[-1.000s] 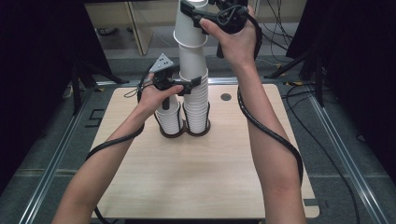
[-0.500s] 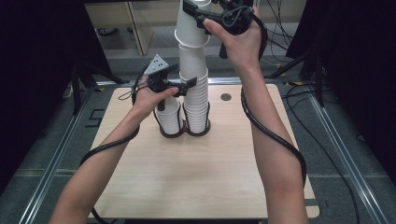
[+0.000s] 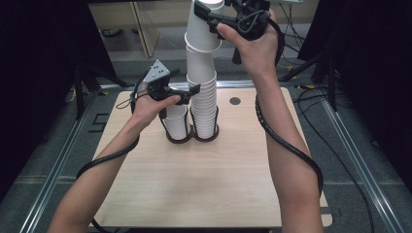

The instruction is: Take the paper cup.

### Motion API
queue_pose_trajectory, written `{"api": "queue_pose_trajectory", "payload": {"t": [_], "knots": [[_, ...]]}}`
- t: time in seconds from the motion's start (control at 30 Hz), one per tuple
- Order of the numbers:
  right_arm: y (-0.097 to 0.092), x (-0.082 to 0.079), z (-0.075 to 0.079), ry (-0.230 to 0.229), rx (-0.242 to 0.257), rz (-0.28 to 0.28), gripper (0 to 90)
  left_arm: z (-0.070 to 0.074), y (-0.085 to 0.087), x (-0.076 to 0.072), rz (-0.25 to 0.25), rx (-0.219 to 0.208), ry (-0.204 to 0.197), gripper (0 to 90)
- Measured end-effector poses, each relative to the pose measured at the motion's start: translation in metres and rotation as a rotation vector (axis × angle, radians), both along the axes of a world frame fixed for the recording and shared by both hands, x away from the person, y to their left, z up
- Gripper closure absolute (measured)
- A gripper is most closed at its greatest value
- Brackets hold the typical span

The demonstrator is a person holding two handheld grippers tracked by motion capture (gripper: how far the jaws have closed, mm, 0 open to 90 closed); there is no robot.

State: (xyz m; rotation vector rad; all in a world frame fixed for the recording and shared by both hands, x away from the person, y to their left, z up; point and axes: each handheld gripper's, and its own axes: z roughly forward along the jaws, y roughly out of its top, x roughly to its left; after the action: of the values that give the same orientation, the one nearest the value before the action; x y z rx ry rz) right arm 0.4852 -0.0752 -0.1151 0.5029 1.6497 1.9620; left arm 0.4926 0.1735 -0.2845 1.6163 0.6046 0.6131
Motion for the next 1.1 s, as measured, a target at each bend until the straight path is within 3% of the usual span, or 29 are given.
{"api": "queue_pose_trajectory", "payload": {"t": [0.37,0.5,1.1], "knots": [[-0.006,-0.011,-0.002,-0.001,0.007,0.017,27.6,0.003,0.007,-0.019,-0.011,0.003,-0.020,1.9],[-0.008,-0.018,-0.007,-0.012,0.000,0.021,27.6,0.001,0.010,-0.031,-0.028,-0.018,-0.021,1.8],[-0.014,-0.040,-0.024,-0.023,-0.009,0.040,27.6,-0.005,0.019,-0.060,-0.059,-0.020,-0.035,1.7]]}}
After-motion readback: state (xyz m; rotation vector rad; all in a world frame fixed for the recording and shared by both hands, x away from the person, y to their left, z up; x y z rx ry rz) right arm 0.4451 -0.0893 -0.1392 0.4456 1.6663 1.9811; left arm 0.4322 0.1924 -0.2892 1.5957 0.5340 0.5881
